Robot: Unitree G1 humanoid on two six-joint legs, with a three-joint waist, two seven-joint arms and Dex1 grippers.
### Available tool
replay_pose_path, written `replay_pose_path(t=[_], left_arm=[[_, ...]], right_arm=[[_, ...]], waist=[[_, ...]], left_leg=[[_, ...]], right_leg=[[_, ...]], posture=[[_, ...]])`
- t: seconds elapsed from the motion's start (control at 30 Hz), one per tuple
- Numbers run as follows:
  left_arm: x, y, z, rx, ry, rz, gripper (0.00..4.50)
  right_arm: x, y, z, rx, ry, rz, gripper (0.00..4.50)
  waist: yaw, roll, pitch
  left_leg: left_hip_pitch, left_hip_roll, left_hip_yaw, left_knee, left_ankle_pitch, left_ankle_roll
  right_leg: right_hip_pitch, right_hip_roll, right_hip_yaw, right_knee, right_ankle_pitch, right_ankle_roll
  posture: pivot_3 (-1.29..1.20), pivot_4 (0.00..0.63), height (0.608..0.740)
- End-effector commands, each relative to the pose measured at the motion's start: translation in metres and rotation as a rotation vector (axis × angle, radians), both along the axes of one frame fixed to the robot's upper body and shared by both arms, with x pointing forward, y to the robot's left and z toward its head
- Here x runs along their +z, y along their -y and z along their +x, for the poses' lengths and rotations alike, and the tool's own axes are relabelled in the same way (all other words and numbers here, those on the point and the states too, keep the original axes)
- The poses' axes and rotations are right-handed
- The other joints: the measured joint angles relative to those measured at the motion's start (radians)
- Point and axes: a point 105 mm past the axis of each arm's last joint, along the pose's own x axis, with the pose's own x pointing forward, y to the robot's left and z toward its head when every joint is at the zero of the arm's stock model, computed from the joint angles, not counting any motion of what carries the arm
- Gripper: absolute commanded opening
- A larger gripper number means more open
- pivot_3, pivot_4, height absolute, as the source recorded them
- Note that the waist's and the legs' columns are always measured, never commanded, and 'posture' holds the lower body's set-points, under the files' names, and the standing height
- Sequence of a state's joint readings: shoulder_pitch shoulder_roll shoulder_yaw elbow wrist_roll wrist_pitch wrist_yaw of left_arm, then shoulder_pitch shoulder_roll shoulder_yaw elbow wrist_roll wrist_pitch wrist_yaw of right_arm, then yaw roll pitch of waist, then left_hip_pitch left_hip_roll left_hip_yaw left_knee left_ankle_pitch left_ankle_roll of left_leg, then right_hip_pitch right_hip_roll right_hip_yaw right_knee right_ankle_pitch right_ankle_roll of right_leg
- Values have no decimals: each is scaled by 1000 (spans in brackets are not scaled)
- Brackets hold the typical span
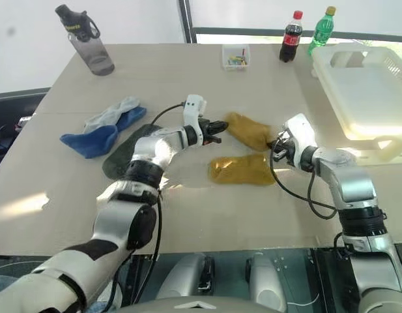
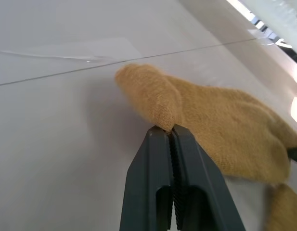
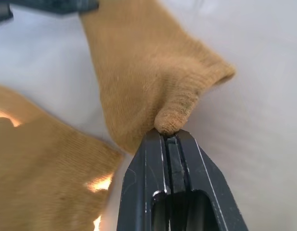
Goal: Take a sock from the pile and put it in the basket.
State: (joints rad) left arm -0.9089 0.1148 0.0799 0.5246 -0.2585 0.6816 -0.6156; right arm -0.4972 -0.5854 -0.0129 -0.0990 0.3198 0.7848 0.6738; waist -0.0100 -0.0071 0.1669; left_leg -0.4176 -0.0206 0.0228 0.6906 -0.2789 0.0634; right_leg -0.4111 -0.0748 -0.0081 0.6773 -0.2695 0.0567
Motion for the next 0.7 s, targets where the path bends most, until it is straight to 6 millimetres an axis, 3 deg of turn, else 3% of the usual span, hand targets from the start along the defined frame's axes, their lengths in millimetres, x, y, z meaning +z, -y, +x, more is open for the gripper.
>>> replay_pose_path(t=[0.03, 0.17, 0.37, 0.7], left_arm=[[28, -2, -20, -14, 23, -22, 72], [24, -10, -53, -9, -6, 7, 72], [10, -19, -97, 28, -73, 4, 72], [6, -11, -133, 7, -127, -70, 72]], right_arm=[[27, -5, -18, 70, 51, 1, 0], [37, -2, -39, 132, 30, -41, 0], [33, -1, -56, 169, -32, -76, 0], [21, 3, -54, 173, -100, -122, 0]], waist=[[1, 0, 0], [1, 0, 0], [3, 0, -1], [12, 0, -1]], left_leg=[[0, 0, 0, 0, 0, 0], [1, 1, 0, 1, 0, 0], [1, 1, -1, 2, 0, 0], [1, 1, -1, 4, 0, 0]], right_leg=[[0, 0, 0, 0, 0, 0], [1, 0, 3, 0, 0, 0], [1, -4, 5, 1, 0, 0], [2, -4, 4, 1, 0, 0]], posture=[[0, 150, 740], [0, 150, 740], [0, 150, 740], [0, 150, 740]])
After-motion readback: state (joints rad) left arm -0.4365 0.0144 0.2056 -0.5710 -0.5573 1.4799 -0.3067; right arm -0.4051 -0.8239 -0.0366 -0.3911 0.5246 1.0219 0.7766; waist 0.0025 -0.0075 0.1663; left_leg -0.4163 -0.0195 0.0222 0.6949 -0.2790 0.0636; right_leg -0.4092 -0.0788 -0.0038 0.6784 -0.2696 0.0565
